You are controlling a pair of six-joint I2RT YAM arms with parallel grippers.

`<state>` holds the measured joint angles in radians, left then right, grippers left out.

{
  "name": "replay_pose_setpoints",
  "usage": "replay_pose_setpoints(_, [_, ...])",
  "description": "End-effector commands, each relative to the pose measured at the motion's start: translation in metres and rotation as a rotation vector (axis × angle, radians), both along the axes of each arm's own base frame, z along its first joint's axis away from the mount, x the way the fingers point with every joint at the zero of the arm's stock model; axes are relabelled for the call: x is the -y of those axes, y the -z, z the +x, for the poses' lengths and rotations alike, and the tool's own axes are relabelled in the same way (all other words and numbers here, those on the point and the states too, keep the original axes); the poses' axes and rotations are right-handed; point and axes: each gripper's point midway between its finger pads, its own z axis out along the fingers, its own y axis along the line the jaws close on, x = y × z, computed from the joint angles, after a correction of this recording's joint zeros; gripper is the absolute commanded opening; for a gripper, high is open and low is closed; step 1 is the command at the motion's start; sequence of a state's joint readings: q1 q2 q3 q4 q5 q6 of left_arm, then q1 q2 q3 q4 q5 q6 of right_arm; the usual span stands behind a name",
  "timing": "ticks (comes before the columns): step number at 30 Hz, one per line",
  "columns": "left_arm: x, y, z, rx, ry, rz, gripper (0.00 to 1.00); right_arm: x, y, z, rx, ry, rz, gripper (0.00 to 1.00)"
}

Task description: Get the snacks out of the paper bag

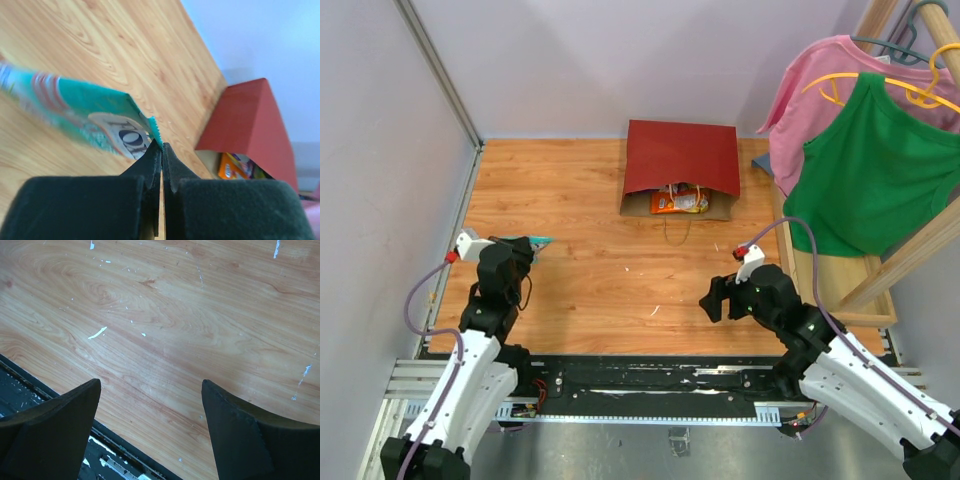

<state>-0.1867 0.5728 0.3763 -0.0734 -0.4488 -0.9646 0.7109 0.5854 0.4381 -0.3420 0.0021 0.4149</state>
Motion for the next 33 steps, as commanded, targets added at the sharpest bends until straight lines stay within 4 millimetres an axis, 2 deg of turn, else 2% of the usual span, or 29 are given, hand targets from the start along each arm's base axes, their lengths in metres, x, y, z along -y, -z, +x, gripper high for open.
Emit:
replay_pose_setpoints(1, [-0.017,-0.008,0.01,-0.085,-0.001,0.049,0.0,0.005,0.005,-0.002,-0.009,0.009,-0.007,0.84])
replay_pose_setpoints(4, [-0.031,0.013,0.017,-0.251,-0.053,-0.03,0.01,0.006,0.007,-0.003,-0.015,0.012,-0.008,0.84])
replay_pose_setpoints(6, [-0.045,0.02,0.017,-0.343,-0.131,-0.045,0.01,0.007,0.008,-0.004,-0.018,0.014,-0.011,0.84])
replay_pose_setpoints(8, [-0.052,0.018,0.022,-0.381,-0.156,-0.035,0.01,0.008,0.01,-0.005,-0.022,0.014,-0.015,0.84])
replay_pose_setpoints(12, [-0.056,0.007,0.032,-0.344,-0.164,-0.065,0.0,0.009,0.013,-0.005,-0.024,0.015,-0.022,0.84])
replay_pose_setpoints(18, [-0.074,-0.007,0.041,-0.289,-0.214,-0.124,0.01,0.008,0.017,-0.004,-0.033,0.012,-0.029,0.84])
replay_pose_setpoints(21, [-0.08,-0.001,0.049,-0.32,-0.208,-0.144,0.0,0.008,0.018,-0.004,-0.033,0.009,-0.034,0.84])
replay_pose_setpoints(29, [-0.086,0.034,0.074,-0.422,-0.176,-0.159,0.01,0.009,0.019,-0.006,-0.035,0.005,-0.038,0.84])
replay_pose_setpoints(33, [-0.09,0.037,0.085,-0.419,-0.178,-0.184,0.01,0.012,0.019,-0.008,-0.033,0.008,-0.046,0.85])
